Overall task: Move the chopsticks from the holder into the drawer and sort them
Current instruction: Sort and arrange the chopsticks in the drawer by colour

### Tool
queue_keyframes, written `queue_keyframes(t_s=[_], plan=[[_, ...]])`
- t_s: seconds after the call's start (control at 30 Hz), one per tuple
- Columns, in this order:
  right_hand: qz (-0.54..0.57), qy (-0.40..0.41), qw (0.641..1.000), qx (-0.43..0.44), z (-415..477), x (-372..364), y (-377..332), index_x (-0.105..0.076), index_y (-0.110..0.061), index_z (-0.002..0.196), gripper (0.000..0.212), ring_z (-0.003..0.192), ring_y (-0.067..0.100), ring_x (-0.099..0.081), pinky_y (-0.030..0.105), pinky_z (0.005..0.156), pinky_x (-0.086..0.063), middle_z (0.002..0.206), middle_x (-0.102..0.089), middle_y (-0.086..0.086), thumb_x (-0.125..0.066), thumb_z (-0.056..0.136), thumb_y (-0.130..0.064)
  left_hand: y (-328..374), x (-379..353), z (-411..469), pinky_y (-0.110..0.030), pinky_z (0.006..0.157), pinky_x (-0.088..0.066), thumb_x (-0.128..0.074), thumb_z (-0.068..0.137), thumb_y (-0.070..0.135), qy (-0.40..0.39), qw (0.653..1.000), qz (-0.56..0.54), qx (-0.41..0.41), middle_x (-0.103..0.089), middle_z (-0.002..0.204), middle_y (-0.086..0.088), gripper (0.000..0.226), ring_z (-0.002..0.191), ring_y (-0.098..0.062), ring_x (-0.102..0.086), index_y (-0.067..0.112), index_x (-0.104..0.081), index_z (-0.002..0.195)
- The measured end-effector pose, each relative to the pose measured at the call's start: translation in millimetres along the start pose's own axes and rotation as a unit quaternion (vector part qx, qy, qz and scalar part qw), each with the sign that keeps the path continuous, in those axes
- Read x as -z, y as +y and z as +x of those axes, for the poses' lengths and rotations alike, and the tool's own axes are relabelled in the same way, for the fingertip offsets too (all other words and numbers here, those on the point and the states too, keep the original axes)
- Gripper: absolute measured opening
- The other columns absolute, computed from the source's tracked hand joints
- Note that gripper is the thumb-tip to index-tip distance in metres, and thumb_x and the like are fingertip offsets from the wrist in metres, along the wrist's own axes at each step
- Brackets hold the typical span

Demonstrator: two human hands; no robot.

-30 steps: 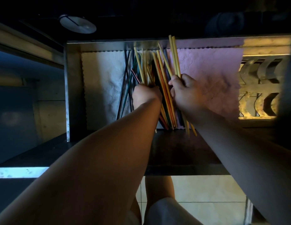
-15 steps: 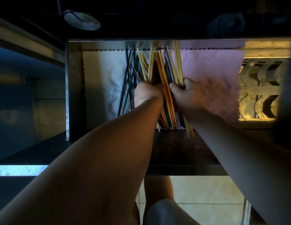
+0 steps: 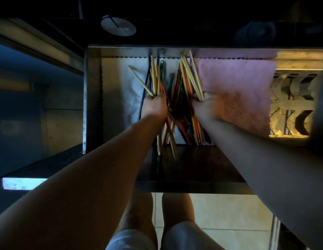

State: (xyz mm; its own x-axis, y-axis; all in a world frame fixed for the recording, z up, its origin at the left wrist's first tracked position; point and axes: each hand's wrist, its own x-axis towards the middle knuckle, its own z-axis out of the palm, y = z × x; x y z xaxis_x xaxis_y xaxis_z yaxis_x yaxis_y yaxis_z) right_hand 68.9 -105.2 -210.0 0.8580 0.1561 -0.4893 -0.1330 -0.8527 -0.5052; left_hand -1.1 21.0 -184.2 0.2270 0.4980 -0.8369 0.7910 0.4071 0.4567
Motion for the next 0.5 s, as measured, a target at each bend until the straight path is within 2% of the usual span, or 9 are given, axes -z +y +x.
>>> queue_keyframes(t_s=[0.07,0.17,0.23,0.33,0.5], plan=[[-0.025,-0.005,1.000,0.003,-1.2,-3.4,-2.0,-0.065,-0.009,0.076,0.015,0.079,0.030,-0.066,0.026,0.062,-0.041,0.075,-0.065,0.007,-0.067,0.079,-0.024,2.1,6.9,-2.4,-0.030,0.066,-0.046,-0.046,0.093,0.030,-0.010,1.000,0.000,0.002,-0.056,0.069,0.001,0.018,0.062,-0.016,-0.055,0.019,-0.060,0.095],[-0.090,-0.013,0.996,0.014,-3.0,-8.5,-5.2,-0.066,-0.009,0.089,0.012,0.091,0.034,-0.066,0.035,0.075,-0.050,0.092,-0.069,0.014,-0.064,0.083,-0.020,4.5,12.0,-5.6,-0.031,0.069,-0.044,-0.046,0.094,0.026,-0.018,1.000,0.003,-0.012,-0.054,0.069,0.000,0.024,0.061,-0.016,-0.052,0.013,-0.063,0.105],[-0.140,-0.020,0.990,0.021,-4.1,-10.9,-7.5,-0.066,-0.009,0.098,0.014,0.099,0.033,-0.065,0.036,0.083,-0.052,0.103,-0.068,0.015,-0.061,0.087,-0.017,5.5,14.0,-9.0,-0.029,0.065,-0.044,-0.046,0.093,0.023,-0.027,1.000,-0.003,-0.013,-0.054,0.068,0.000,0.027,0.060,-0.016,-0.052,0.009,-0.063,0.108],[-0.166,-0.033,0.986,0.008,-3.0,-13.6,-11.2,-0.065,-0.009,0.108,0.022,0.105,0.030,-0.064,0.038,0.089,-0.053,0.111,-0.067,0.014,-0.058,0.090,-0.020,6.6,16.9,-15.2,-0.024,0.048,-0.046,-0.045,0.094,0.019,-0.053,0.998,-0.038,-0.003,-0.054,0.068,-0.001,0.023,0.052,-0.015,-0.054,0.011,-0.059,0.110],[-0.182,-0.042,0.982,-0.019,-1.7,-13.1,-18.7,-0.061,-0.006,0.115,0.034,0.111,0.031,-0.061,0.041,0.093,-0.051,0.118,-0.064,0.015,-0.060,0.088,-0.027,7.0,20.2,-19.7,-0.026,0.047,-0.045,-0.044,0.095,0.017,-0.049,0.998,-0.035,-0.003,-0.056,0.070,-0.006,0.017,0.046,-0.016,-0.051,0.013,-0.058,0.102]])
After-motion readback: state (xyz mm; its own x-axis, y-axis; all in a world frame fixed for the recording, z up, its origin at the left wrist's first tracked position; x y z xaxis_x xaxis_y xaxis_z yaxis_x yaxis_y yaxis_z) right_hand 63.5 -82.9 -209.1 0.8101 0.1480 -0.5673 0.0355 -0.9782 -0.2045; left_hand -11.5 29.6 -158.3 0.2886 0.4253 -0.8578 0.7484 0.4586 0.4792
